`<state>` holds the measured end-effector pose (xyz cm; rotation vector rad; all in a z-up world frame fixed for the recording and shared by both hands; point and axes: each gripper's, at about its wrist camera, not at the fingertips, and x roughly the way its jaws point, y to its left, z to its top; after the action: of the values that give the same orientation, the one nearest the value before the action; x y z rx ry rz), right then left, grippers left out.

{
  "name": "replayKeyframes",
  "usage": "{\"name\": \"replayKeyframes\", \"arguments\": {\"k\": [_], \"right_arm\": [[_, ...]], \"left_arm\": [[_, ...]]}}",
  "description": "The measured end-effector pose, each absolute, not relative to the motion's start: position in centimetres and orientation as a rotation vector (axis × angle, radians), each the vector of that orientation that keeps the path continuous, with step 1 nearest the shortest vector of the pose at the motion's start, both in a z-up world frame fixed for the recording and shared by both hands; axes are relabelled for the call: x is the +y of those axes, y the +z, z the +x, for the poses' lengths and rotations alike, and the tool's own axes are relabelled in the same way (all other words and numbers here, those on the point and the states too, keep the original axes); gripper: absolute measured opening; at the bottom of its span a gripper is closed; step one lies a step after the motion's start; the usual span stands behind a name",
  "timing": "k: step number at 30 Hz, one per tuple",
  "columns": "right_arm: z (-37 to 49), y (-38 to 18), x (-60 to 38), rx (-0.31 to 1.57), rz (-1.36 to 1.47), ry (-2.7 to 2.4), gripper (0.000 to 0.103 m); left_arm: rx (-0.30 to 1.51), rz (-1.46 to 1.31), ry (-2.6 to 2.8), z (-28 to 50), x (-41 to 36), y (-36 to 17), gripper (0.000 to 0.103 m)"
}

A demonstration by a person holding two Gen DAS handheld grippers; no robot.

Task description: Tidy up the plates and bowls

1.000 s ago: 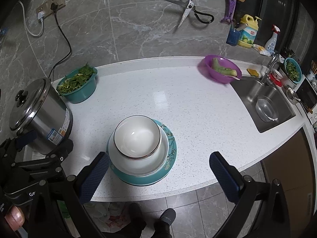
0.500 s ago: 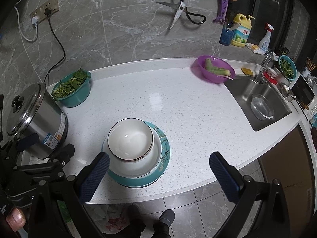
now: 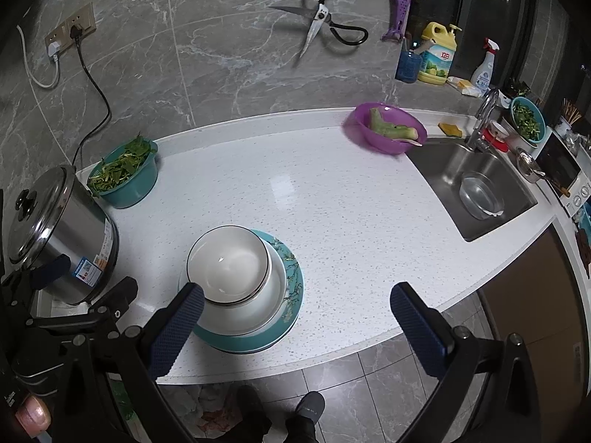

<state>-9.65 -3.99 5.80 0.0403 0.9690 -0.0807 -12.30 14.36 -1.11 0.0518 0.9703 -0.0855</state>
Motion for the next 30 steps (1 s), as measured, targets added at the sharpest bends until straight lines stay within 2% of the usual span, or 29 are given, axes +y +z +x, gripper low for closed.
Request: {"name": "replayKeyframes", "arguments": {"k": [30], "right_arm": [[-9.6,5.77,-4.69,0.969,0.048,-0.091,0.103]], "left_arm": [[0.968,0.064,-0.093,-11.46,14.05,-0.98,0.103]]}}
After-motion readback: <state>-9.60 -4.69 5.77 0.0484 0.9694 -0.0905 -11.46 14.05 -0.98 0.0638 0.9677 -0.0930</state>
